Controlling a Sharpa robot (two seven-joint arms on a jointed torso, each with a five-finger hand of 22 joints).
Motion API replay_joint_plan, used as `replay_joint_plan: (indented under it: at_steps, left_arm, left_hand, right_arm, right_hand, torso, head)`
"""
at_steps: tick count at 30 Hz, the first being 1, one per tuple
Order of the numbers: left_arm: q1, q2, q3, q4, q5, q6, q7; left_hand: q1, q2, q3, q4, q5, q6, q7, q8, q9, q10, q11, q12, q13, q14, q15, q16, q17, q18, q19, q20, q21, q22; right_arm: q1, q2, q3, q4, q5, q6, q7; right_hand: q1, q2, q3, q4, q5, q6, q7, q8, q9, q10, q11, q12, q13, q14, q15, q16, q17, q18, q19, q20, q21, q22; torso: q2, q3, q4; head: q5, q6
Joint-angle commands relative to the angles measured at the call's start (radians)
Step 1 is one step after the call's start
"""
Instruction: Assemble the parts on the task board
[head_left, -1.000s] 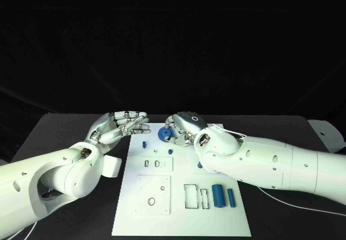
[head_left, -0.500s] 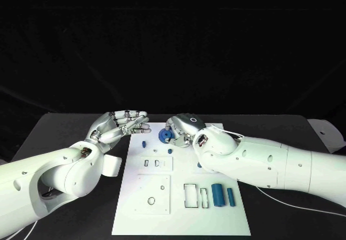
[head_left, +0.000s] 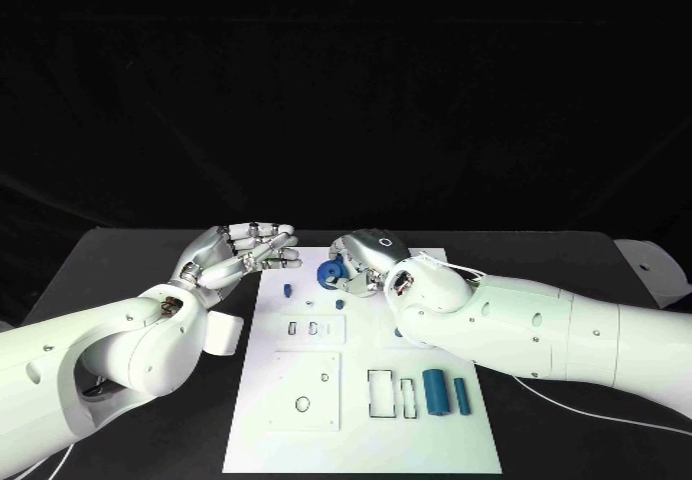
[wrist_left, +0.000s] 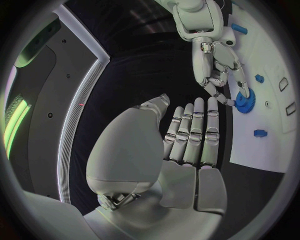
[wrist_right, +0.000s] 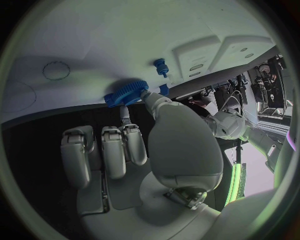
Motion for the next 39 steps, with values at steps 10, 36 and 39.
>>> replay_joint_plan:
  at_steps: [10,36,39]
  left_arm:
    - [0.001,-0.002,0.001,0.004,-0.002,0.015,0.004]
    - [0.001,-0.010,0.001,-0.001,-0.002,0.015,0.005]
    - [0.001,-0.010,0.001,-0.005,-0.002,0.017,0.006]
  left_hand:
    - [-0.003,-0.004,0.005,-0.001,-0.003,-0.004,0.019,-0.007,-0.001,0.004,0.005,-0.007,0.001,-0.006,0.003,-0.003,0.001,0.005,0.006,0.001,0.002,-0.001]
    - [-0.004,-0.005,0.007,-0.002,-0.003,-0.004,0.019,-0.007,-0.002,0.004,0.005,-0.009,0.001,-0.009,0.003,-0.005,0.002,0.005,0.005,0.002,0.002,-0.002]
    - [-0.004,-0.005,0.007,-0.002,-0.003,-0.004,0.019,-0.007,-0.002,0.004,0.005,-0.009,0.001,-0.009,0.003,-0.005,0.002,0.005,0.005,0.002,0.002,-0.002]
  right_arm:
    - [0.000,-0.006,0.000,0.000,0.026,0.089,0.005]
    - [0.038,-0.261,0.008,0.164,0.345,-0.042,0.262]
    - [0.049,-0.335,0.008,0.192,0.494,0.005,0.345]
  right_hand:
    - [-0.126,0.048,-0.109,0.031,0.028,0.022,0.000,-0.020,-0.003,0.003,0.005,0.000,0.156,0.101,0.008,0.008,0.258,-0.007,0.105,0.008,0.004,0.263]
    - [0.061,0.034,-0.024,-0.047,-0.028,0.044,-0.007,-0.033,-0.003,-0.048,-0.003,-0.058,0.111,0.079,-0.002,-0.024,0.170,0.010,0.064,-0.001,-0.046,0.211]
    - [0.100,0.020,-0.021,-0.070,-0.014,0.033,-0.008,-0.043,-0.006,-0.048,-0.004,-0.059,0.111,0.083,-0.003,-0.018,0.187,0.010,0.065,-0.002,-0.046,0.212]
  torso:
    - [0.000,0.0003,-0.0010]
    - [-0.006,0.0017,-0.0082]
    - [-0.010,0.0041,-0.0155]
  head:
    - [-0.001,0.000]
    - [-0.008,-0.001]
    - [-0.006,0.001]
